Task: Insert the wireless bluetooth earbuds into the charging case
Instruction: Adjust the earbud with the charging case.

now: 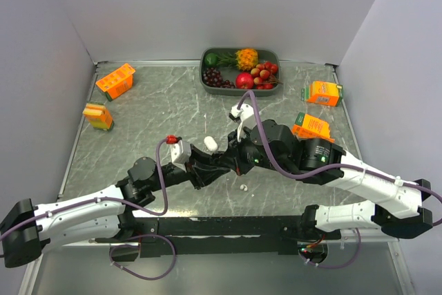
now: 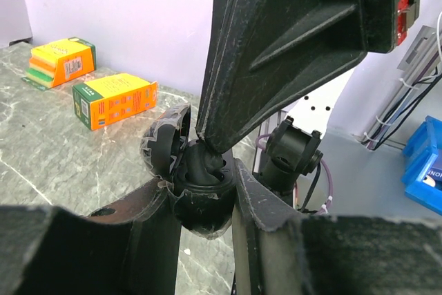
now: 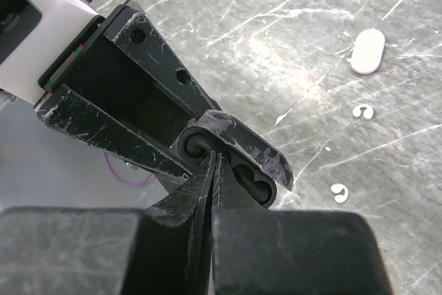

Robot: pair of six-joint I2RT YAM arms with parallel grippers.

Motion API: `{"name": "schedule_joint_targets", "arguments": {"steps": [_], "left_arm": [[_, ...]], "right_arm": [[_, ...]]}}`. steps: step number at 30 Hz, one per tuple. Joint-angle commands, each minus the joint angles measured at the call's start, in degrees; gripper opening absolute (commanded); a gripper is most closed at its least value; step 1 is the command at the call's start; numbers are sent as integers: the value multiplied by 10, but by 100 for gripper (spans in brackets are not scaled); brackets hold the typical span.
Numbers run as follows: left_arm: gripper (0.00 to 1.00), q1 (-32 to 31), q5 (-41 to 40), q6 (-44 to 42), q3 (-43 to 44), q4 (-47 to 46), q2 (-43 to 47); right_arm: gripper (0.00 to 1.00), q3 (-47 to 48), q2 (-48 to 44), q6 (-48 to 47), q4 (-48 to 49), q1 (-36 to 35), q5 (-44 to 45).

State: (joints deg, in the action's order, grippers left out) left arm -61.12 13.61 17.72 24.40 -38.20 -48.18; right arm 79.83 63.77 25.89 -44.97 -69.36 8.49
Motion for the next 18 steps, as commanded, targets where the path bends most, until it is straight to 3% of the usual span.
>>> {"name": "schedule_joint_targets", "arguments": {"steps": [1, 14, 18], "left_arm": [[1, -8, 1, 7, 18, -59, -2], [1, -9, -26, 0, 17, -67, 1], [1, -9, -27, 1, 14, -65, 3]], "right_arm": [[0, -17, -10, 3, 30, 2, 12], [0, -28, -25, -25, 33, -7, -7], [19, -17, -44, -32, 39, -7, 9]]}}
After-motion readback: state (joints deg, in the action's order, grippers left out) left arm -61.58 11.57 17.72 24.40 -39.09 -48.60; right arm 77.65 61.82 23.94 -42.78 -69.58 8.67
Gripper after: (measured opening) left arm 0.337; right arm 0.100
